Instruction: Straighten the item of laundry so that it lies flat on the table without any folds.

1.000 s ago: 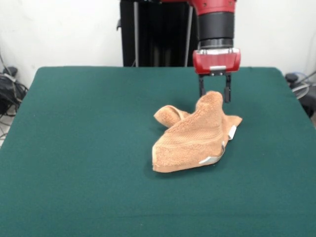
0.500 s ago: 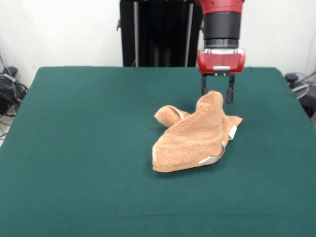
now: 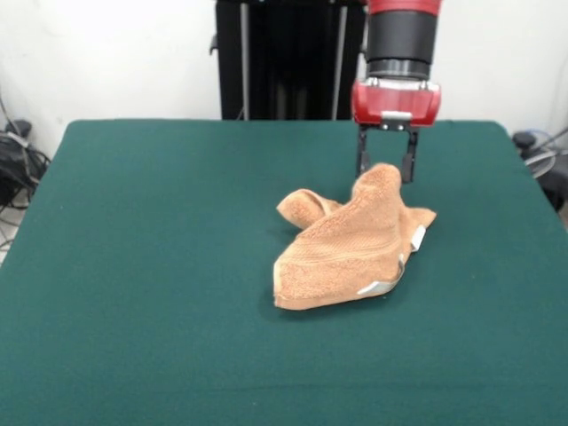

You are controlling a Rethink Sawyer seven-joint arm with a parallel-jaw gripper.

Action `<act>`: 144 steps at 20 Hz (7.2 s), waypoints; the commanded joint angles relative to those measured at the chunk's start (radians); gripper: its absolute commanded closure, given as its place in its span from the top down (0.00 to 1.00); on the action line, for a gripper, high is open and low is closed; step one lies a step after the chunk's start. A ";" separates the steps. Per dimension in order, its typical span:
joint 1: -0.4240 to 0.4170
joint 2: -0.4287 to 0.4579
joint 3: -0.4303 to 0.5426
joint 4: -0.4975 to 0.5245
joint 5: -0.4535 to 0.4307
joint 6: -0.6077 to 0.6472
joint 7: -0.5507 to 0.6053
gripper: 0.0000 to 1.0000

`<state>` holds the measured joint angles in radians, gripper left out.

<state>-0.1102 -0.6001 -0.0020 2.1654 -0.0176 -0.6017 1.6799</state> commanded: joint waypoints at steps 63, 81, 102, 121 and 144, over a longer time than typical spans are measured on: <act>0.028 -0.041 -0.030 -0.147 0.172 0.354 0.196 1.00; -0.048 0.002 0.060 -0.117 0.144 0.352 0.234 1.00; -0.092 0.054 0.099 -0.129 0.128 0.308 0.238 1.00; -0.181 0.066 0.242 -0.118 0.024 0.224 0.265 1.00; -0.246 0.075 0.290 -0.127 -0.076 0.186 0.254 1.00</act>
<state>-0.3429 -0.5550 0.2067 1.9977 -0.0548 -0.3803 1.6799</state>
